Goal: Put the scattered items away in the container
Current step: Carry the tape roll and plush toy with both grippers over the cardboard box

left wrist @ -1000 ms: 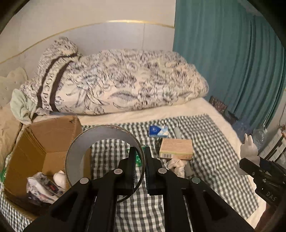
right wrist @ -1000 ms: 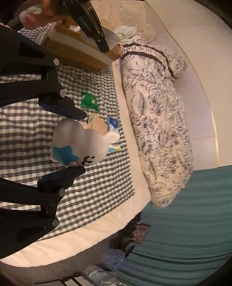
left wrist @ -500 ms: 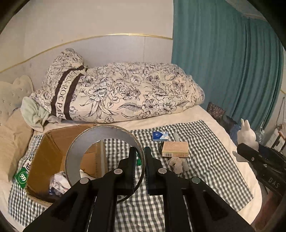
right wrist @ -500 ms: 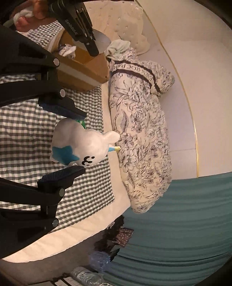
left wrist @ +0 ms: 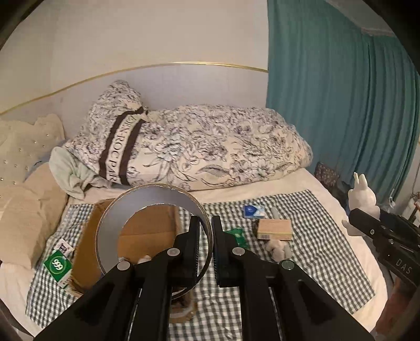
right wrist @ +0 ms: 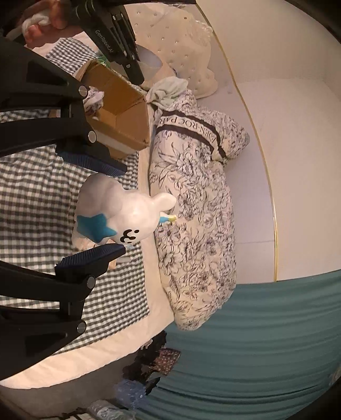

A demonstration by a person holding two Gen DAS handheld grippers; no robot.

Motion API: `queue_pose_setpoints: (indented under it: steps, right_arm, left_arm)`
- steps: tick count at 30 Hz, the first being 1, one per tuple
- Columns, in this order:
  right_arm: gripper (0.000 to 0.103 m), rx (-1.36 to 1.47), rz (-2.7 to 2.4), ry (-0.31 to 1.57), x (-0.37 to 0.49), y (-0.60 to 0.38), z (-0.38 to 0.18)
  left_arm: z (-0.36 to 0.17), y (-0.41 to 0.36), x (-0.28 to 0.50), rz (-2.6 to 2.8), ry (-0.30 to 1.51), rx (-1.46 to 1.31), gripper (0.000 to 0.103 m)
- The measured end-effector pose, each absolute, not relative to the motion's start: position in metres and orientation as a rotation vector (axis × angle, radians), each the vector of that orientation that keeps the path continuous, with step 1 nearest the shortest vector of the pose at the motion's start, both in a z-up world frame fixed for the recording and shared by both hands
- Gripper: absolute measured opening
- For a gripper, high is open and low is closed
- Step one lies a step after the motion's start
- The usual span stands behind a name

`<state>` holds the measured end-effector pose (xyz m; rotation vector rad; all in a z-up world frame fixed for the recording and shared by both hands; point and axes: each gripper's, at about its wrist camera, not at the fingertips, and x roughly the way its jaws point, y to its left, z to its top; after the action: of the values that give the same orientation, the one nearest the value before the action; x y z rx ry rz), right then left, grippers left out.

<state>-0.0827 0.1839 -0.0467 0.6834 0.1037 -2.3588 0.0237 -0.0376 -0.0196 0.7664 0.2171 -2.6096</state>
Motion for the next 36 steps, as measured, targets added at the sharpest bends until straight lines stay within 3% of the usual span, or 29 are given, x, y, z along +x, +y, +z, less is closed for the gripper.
queue_pose_setpoints:
  steps: [14, 36]
  right_arm:
    - [0.054, 0.652, -2.234, 0.128, -0.068, 0.106, -0.042]
    - [0.054, 0.701, -2.031, 0.231, -0.058, -0.013, -0.08]
  left_arm:
    - [-0.021, -0.105, 0.052, -2.523, 0.247, 0.747, 0.009]
    - [-0.058, -0.193, 0.058, -2.416, 0.35, 0.835, 0.009]
